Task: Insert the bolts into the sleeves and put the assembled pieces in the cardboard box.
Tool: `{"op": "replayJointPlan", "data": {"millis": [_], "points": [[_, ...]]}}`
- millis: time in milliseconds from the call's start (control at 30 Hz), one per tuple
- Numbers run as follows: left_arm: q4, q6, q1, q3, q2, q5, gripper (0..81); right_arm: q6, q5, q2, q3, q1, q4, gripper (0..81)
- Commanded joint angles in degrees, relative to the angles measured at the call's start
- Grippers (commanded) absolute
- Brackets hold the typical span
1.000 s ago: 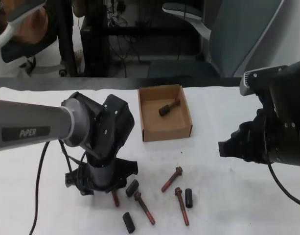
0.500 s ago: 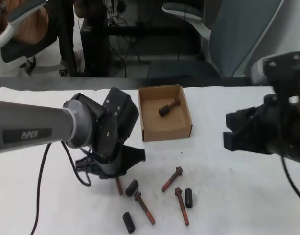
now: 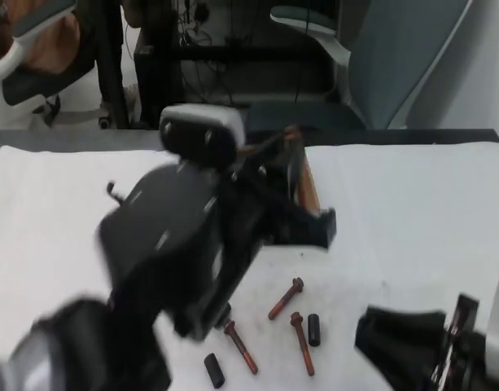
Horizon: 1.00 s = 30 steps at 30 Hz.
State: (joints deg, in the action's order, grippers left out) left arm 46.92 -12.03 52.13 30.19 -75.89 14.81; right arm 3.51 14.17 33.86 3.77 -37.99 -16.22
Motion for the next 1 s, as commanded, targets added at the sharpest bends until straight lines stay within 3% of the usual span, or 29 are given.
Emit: {"op": "replayJointPlan", "data": {"millis": [0,200,533,967], "points": [[9.1,0.0,0.7,-3.7,0.5,-2.1,1.8,-0.1,-3.1,0.7,-0.3,-3.3,-6.3,0.4],[9.5,-5.7,0.7,-4.4,0.5,-13.5,1.8,-3.5,-6.6,4.1,-0.3,-6.7,-10.7,0.4],[9.5,-8.1,0.9,-4.4,0.5,-22.9,1.8,-9.4,-13.1,5.7,-0.1,-6.7,-13.4,0.4],[8.8,-8.1,1.1,-4.4,0.5,-23.1,1.8,-11.7,-12.8,5.7,0.2,-6.7,-18.0,0.4]]}}
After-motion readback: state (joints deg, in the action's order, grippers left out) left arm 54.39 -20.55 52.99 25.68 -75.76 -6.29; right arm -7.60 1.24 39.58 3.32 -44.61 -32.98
